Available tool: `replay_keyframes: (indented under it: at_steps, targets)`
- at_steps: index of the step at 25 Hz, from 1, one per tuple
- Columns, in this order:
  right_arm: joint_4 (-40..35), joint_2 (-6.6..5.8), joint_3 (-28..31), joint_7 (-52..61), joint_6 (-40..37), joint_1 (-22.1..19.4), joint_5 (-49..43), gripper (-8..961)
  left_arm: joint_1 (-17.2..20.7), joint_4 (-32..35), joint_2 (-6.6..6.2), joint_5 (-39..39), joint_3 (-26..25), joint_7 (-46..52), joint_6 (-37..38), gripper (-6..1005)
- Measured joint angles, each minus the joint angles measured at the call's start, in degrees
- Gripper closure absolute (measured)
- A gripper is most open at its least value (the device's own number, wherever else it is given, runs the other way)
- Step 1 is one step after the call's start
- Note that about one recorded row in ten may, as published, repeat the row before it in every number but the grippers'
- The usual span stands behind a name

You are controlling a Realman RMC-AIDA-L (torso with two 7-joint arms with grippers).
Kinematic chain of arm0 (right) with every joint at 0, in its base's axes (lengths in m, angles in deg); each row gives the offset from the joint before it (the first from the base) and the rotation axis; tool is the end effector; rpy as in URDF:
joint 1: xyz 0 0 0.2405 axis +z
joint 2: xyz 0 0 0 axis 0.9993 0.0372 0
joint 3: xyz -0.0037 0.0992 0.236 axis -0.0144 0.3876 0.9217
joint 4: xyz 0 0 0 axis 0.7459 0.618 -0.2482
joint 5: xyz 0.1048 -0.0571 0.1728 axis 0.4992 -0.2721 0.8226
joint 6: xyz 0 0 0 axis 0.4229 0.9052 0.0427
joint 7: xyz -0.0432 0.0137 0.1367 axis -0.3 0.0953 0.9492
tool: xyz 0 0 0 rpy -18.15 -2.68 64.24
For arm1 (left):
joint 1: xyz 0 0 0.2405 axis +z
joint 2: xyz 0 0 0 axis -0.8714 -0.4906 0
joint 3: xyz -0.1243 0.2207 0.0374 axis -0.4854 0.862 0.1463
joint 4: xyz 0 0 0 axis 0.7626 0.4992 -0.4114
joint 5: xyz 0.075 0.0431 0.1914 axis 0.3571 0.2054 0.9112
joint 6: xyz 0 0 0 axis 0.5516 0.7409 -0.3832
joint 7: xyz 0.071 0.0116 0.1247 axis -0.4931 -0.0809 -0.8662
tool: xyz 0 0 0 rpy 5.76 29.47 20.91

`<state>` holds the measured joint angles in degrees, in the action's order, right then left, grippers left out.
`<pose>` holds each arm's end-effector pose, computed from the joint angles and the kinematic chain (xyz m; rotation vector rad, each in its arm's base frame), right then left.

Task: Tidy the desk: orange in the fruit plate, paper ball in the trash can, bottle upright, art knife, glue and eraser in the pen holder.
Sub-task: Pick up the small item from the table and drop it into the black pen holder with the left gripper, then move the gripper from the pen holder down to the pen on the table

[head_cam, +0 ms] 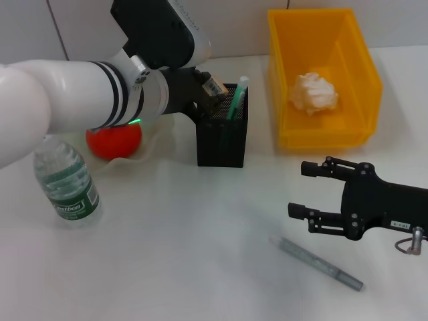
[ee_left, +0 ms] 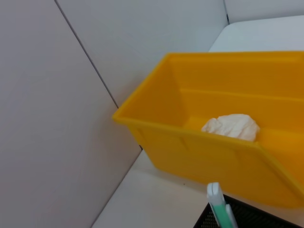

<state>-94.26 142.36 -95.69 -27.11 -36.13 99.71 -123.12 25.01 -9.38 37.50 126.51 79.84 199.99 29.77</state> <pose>0.2921 0.2654 0.0035 -2.5867 0.3514 0.7893 -0.1018 0.3924 -0.0726 -2.4902 -0.1129 0.0434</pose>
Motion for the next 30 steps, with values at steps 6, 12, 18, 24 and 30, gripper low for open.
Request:
replay_keyframes:
  at_steps: [6,12,18,24,30]
  targets:
    - [0.00,0.00,0.00,0.00,-0.14,-0.17,0.21,186,-0.12,-0.06,0.00,-0.03,0.00,0.00,-0.51,601]
    - [0.00,0.00,0.00,0.00,-0.15,-0.16,0.22,186,-0.15,-0.06,0.00,-0.03,0.12,-0.01,-0.51,598]
    - [0.00,-0.04,0.00,0.00,-0.24,-0.15,0.22,186,-0.13,-0.06,0.00,0.06,1.32,-0.42,-0.42,590]
    - [0.00,-0.08,0.00,0.00,-0.24,-0.28,0.22,186,0.17,-0.06,0.00,0.07,1.60,-0.67,-1.12,488]
    - [0.00,-0.09,0.00,-0.01,-0.24,-0.32,0.34,186,0.32,-0.06,0.00,0.05,1.60,-0.44,-1.66,435]
